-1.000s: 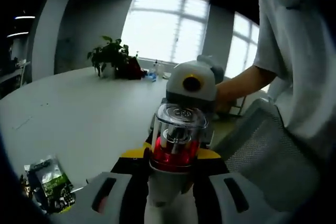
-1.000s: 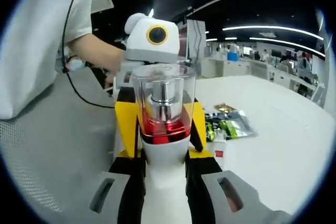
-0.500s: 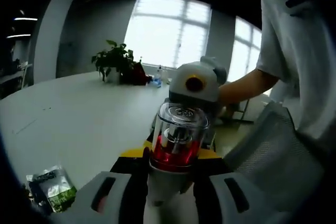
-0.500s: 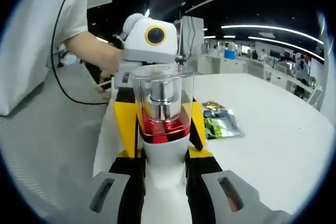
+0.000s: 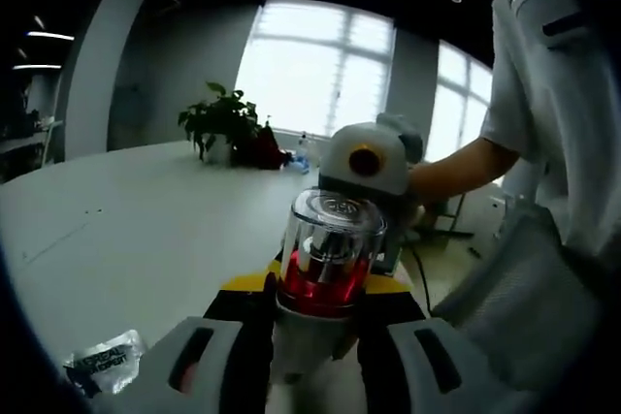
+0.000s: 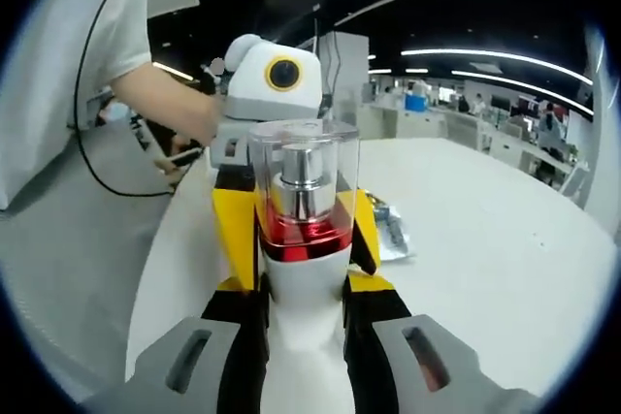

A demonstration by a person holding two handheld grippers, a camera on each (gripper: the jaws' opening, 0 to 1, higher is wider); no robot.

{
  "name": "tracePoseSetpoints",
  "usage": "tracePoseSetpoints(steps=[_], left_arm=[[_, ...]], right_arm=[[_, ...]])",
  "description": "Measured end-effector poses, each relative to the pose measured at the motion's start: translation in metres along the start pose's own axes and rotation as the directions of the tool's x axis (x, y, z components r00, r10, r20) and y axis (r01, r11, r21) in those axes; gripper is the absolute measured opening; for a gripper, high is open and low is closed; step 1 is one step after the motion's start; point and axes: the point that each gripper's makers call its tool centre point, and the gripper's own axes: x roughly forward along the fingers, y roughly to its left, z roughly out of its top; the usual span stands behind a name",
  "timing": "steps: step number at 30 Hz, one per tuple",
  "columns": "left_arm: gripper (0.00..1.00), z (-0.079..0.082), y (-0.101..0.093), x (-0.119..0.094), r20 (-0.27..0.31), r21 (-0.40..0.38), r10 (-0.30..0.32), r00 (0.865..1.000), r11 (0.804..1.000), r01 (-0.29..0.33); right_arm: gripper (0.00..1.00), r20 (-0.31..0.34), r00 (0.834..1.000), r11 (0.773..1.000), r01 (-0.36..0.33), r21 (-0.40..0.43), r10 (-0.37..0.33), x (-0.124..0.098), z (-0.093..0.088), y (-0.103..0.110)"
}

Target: Arrange the skincare products in the storage area until every visible bottle or jar stands upright without overlapping.

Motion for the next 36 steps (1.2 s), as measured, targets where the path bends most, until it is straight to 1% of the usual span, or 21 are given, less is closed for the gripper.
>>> tracePoseSetpoints(steps=[9, 10, 13, 19, 26, 33, 36], left_arm=[[0.27, 0.004, 0.022, 0.001, 0.021, 0.000, 0.021, 1.000, 1.000, -0.021], [0.27, 0.005, 0.023, 0.002, 0.021, -0.002, 0.022, 1.000, 1.000, -0.022], [0.27, 0.005, 0.024, 0.005, 0.023, -0.004, 0.026, 0.999, 1.000, -0.026], [0.27, 0.005, 0.022, 0.015, 0.032, -0.011, 0.022, 0.999, 1.000, -0.022], [0.27, 0.007, 0.013, 0.028, 0.041, -0.021, 0.005, 0.999, 1.000, -0.004], [0.27, 0.011, -0.004, 0.042, 0.047, -0.026, -0.021, 0.999, 0.999, 0.022], [0.27, 0.012, -0.007, 0.044, 0.048, -0.027, -0.027, 0.998, 0.999, 0.028]], right_arm=[[0.28, -0.006, 1.000, 1.000, -0.006, -0.018, 0.006, 0.004, 0.001, -0.024], [0.28, -0.010, 1.000, 1.000, -0.009, -0.019, 0.009, 0.003, 0.001, -0.028], [0.28, -0.027, 0.999, 0.999, -0.027, -0.024, 0.027, -0.001, 0.000, -0.030], [0.28, -0.037, 0.999, 0.999, -0.034, -0.013, 0.033, -0.013, -0.005, -0.027], [0.28, -0.050, 0.999, 1.000, -0.019, 0.002, 0.019, -0.028, -0.012, -0.025], [0.28, -0.056, 0.998, 1.000, 0.003, 0.022, -0.001, -0.040, -0.018, -0.022], [0.28, -0.057, 0.998, 1.000, 0.007, 0.025, -0.005, -0.043, -0.020, -0.021]])
